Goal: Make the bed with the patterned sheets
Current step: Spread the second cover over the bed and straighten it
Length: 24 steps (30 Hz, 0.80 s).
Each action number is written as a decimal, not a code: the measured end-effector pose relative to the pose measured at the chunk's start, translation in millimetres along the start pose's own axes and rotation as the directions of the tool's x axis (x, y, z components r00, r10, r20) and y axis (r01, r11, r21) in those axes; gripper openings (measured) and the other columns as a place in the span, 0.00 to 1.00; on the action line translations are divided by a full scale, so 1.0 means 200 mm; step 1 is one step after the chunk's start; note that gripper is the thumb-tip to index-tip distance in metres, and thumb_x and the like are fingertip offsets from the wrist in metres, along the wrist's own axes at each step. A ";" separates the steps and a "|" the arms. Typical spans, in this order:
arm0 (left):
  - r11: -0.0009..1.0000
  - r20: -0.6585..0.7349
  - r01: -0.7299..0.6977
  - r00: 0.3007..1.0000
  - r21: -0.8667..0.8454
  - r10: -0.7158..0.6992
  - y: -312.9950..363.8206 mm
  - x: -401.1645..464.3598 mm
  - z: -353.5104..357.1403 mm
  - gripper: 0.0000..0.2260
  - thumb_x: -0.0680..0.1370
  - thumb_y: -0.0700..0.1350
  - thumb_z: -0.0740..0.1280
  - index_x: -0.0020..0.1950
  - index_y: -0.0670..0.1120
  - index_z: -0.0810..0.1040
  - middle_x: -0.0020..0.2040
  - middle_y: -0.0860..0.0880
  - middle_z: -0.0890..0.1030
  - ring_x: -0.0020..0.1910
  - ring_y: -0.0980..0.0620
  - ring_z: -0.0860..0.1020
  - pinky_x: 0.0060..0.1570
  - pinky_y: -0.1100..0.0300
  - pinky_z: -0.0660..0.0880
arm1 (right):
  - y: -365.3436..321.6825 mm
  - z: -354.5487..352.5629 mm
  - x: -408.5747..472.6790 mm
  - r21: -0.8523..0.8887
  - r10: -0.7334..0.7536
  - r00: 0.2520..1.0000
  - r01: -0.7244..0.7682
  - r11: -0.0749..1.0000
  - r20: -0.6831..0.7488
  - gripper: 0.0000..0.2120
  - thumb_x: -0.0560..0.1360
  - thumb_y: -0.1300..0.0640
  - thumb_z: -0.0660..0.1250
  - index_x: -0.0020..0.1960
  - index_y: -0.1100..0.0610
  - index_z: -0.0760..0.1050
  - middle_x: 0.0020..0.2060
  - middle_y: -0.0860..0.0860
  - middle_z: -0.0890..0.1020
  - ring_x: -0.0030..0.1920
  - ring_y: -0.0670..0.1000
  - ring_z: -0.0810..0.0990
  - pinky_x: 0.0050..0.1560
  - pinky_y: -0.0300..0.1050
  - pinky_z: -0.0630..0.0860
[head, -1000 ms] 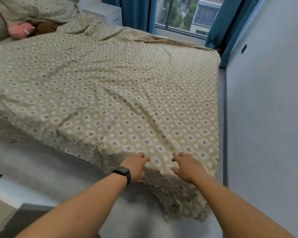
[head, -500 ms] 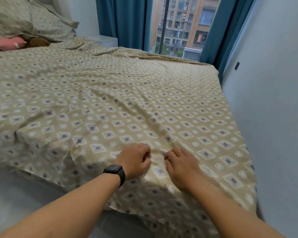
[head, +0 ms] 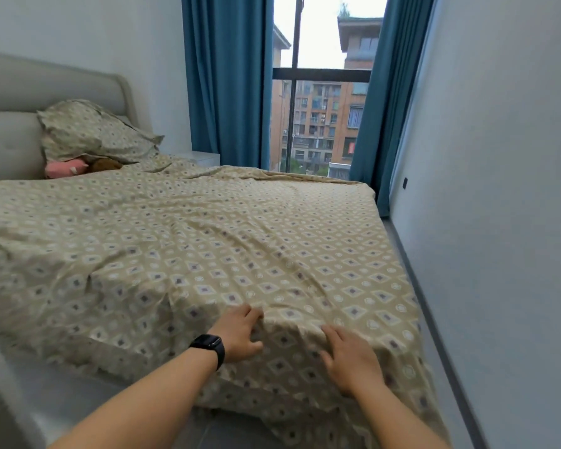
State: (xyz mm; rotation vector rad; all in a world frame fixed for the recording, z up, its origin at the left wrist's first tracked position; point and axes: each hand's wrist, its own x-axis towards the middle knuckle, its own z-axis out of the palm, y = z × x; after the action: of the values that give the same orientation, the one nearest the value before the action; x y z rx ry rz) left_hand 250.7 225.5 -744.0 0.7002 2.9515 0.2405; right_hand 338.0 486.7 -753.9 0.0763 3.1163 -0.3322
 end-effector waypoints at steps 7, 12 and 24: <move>0.995 -0.088 0.045 0.995 0.091 -0.037 0.12 0.00 -0.14 0.14 0.79 0.51 0.64 0.64 0.53 0.70 0.59 0.52 0.73 0.54 0.48 0.75 0.47 0.55 0.72 | 0.13 -0.12 -0.12 0.210 0.125 0.977 -0.088 0.974 -0.172 0.17 0.79 0.39 0.63 0.65 0.41 0.74 0.58 0.40 0.78 0.56 0.44 0.76 0.60 0.45 0.74; 0.999 -0.341 0.029 0.939 -0.026 -0.036 0.05 0.03 0.00 0.07 0.81 0.48 0.61 0.58 0.55 0.74 0.53 0.56 0.76 0.49 0.51 0.74 0.41 0.56 0.67 | 0.03 -0.06 -0.03 0.079 0.111 0.912 -0.087 0.993 -0.396 0.07 0.80 0.45 0.65 0.52 0.46 0.78 0.47 0.42 0.79 0.47 0.46 0.73 0.49 0.42 0.71; 0.978 -0.333 -0.148 0.938 -0.145 0.093 0.04 0.09 -0.21 0.09 0.80 0.42 0.66 0.42 0.54 0.75 0.43 0.56 0.79 0.43 0.52 0.77 0.41 0.57 0.72 | 0.06 -0.19 0.04 0.253 0.149 0.858 -0.023 0.967 -0.491 0.12 0.80 0.61 0.61 0.44 0.48 0.77 0.40 0.44 0.76 0.41 0.46 0.74 0.41 0.44 0.70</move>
State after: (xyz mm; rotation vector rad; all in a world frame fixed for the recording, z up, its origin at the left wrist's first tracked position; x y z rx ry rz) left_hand 233.1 236.0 -702.2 0.8973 3.1414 0.6689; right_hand 331.1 507.4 -720.2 0.3643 3.5492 -0.8102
